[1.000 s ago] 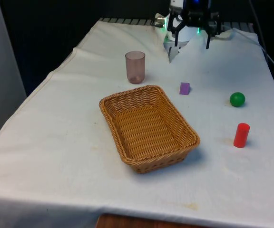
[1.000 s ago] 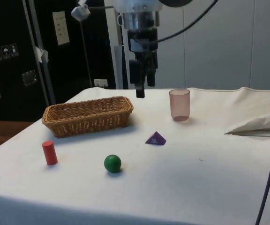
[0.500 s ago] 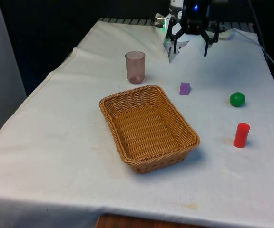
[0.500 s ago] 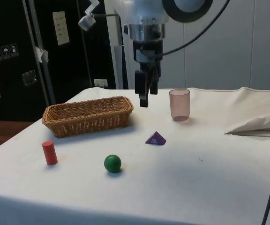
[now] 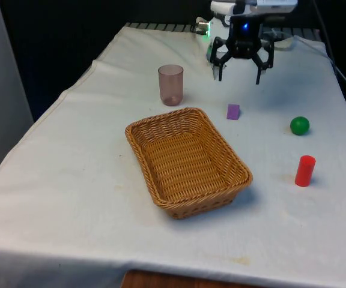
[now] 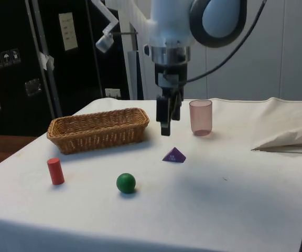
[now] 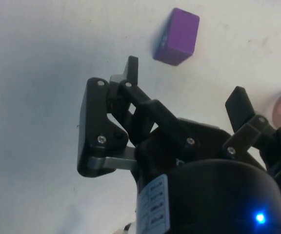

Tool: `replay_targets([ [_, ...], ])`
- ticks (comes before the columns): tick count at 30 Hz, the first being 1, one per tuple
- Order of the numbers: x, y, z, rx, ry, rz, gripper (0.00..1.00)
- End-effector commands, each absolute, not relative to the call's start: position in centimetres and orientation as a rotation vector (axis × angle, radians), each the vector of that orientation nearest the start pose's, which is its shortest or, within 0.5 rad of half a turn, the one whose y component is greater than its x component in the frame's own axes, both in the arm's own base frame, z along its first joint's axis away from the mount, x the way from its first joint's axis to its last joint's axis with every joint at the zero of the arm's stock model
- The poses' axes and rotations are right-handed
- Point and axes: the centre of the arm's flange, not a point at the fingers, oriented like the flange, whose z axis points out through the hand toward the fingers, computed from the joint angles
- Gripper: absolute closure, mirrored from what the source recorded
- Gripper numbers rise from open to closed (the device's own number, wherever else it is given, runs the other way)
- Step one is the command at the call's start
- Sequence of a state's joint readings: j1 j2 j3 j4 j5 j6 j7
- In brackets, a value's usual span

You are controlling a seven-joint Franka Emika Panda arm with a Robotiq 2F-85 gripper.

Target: Pick up the triangular block and place it into the basket.

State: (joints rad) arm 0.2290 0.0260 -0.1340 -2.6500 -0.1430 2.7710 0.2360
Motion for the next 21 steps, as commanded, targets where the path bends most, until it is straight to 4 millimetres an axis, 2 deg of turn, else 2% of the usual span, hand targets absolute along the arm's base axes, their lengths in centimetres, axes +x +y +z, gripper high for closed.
replay_targets([
  [1,43.3,4.7,23.6,-3.187,0.02,-0.18,0.0],
  [3,43.3,4.7,22.4,-3.186,0.032,-0.174,0.0],
  [9,43.6,4.8,20.6,-3.187,0.08,-0.16,0.0],
  [21,43.5,5.2,19.2,-3.182,0.175,-0.141,0.0],
])
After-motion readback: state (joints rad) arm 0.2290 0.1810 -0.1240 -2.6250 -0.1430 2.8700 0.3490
